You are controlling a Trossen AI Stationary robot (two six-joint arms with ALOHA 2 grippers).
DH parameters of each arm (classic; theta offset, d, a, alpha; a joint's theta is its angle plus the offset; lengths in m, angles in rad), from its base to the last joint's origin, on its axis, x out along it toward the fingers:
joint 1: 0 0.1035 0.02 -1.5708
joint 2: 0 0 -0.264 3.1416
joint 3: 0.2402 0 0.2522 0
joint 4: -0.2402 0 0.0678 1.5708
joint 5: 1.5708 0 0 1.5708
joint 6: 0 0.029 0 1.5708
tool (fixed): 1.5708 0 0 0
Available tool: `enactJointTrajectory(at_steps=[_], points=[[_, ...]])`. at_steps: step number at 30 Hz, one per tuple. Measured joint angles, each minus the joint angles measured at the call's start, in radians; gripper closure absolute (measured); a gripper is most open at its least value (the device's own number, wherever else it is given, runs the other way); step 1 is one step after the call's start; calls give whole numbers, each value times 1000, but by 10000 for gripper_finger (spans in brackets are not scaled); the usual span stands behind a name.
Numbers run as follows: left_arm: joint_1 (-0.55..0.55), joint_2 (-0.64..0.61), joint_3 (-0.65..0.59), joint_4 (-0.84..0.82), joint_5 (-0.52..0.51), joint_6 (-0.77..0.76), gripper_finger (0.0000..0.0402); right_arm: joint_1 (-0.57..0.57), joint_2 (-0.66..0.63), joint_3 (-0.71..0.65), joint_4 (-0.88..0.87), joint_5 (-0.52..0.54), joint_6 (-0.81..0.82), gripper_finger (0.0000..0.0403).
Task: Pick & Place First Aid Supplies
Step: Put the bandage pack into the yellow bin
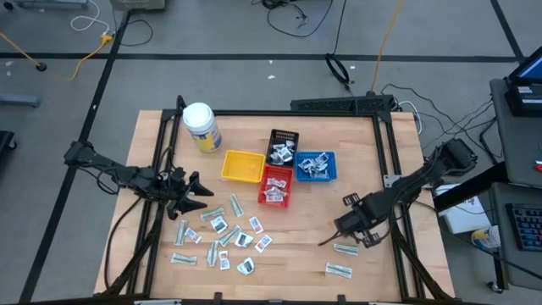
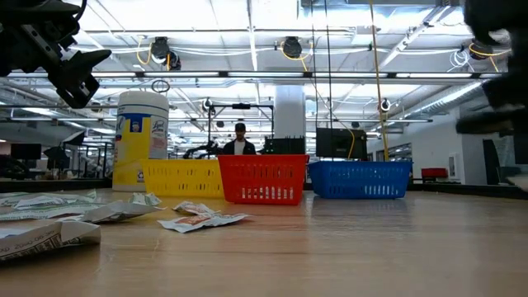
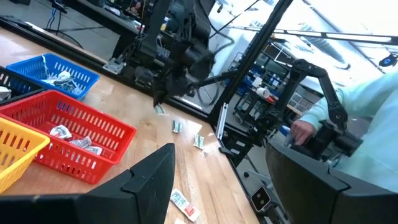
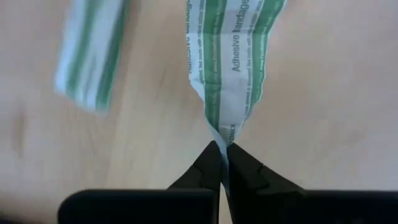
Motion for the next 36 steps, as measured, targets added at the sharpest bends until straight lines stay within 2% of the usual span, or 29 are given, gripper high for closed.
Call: enactJointTrajectory(at_steps=[8,14,18,22,30,33,36], points=[[0,0,0,0,0,0,144,-95,-114,83,207,124,115,402],[0,0,0,0,0,0,144,-201,-141,92,549,144,156,402],[0,0,0,0,0,0,144,-266,-124,93,776,208,175,402],[0,0,0,0,0,0,144,-323,-101,93,964,213,171,402],[1,0,0,127,-106,-25,144,-375,-59,93,1119,210,159,403],[1,0,0,181,-162,40,144,-390,-50,93,1164,206,158,403],[1,0,0,198,-175,125,144,-410,-52,93,1218,206,150,403]])
